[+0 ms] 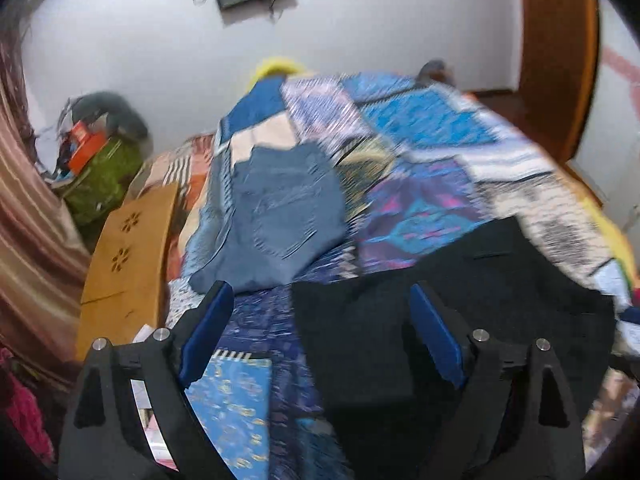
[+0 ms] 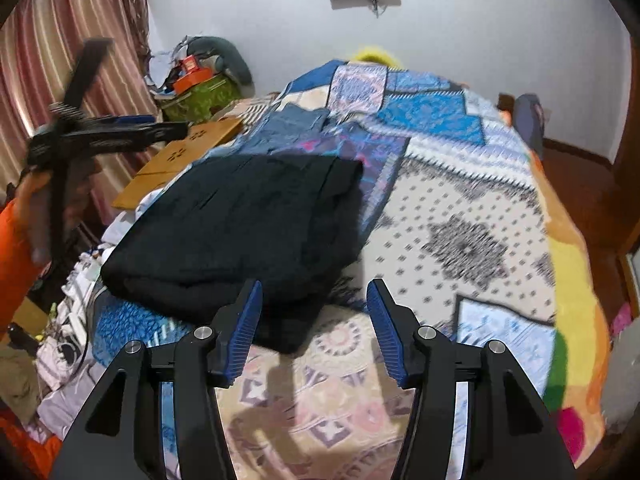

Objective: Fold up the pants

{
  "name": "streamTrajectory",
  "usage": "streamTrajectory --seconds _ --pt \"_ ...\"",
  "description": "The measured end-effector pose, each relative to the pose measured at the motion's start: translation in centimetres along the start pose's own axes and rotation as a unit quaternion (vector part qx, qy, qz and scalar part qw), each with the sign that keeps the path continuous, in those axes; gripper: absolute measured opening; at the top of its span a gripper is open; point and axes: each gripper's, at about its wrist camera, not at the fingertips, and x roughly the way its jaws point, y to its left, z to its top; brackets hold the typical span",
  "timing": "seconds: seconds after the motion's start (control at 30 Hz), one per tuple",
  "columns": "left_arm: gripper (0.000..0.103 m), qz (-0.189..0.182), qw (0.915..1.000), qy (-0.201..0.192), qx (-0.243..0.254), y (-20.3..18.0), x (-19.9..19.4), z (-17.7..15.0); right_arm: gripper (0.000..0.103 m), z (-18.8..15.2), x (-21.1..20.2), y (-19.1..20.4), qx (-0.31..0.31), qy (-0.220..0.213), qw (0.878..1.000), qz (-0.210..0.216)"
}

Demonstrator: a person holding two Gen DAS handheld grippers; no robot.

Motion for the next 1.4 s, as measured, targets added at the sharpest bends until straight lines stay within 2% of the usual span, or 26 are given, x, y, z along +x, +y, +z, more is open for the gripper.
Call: streamTrajectory --seconds 0.27,0.43,0.5,0.57,0.7,0.87,0.93,1.13,1.2,1.3,1.4 --pt "0.09 0.049 0.9972 0.056 -0.01 2.9 8.8 0.2 0.05 -1.2 3.5 0.3 0.001 0.049 0.999 0.008" --pt "0.09 0.026 0.9967 0.077 0.002 3.3 11.2 -1.2 0.05 0.3 4.9 -0.5 -0.005 0.052 0.999 0.01" --pt "0.09 0.014 0.9952 0.095 -0.019 3.9 11.3 -2.0 0.05 1.1 5.6 -1.1 -0.013 0.054 0.998 0.002" --pt "0.09 -0.009 0.993 0.107 -0.049 4.6 10.6 -3.2 0.05 1.9 6.3 -1.8 -0.016 0.059 0.998 -0.011" --pt "0.09 -0.04 0.991 0.11 -0.064 4.8 8.2 -6.0 0.05 3.7 6.9 -3.3 -0.018 0.052 0.997 -0.048" --pt "0.09 -0.038 0.9938 0.096 -0.043 3.0 4.1 -8.4 0.05 4.1 5.3 -4.6 0.002 0.034 0.997 -0.07" --pt "0.09 -0.048 0.9931 0.097 -0.045 2.2 2.7 -9.3 0.05 3.6 4.2 -4.9 0.011 0.026 0.997 -0.072" --pt "0.09 -0.118 0.9843 0.095 -0.091 -0.4 -0.6 -11.7 0.051 2.9 1.3 -4.9 0.022 0.013 0.998 -0.065" --pt "0.09 -0.125 0.984 0.092 -0.089 -1.0 -1.5 -11.9 0.051 2.7 0.4 -4.4 0.014 0.007 0.998 -0.065" --pt "0.089 -0.106 0.9886 0.081 -0.07 -1.2 -3.1 -11.0 0.051 2.6 -0.4 -3.9 0.008 -0.002 0.998 -0.056" --pt "0.09 -0.105 0.9907 0.064 -0.058 -0.8 -4.6 -9.5 0.051 2.7 -0.8 -3.0 -0.002 -0.009 0.999 -0.044"
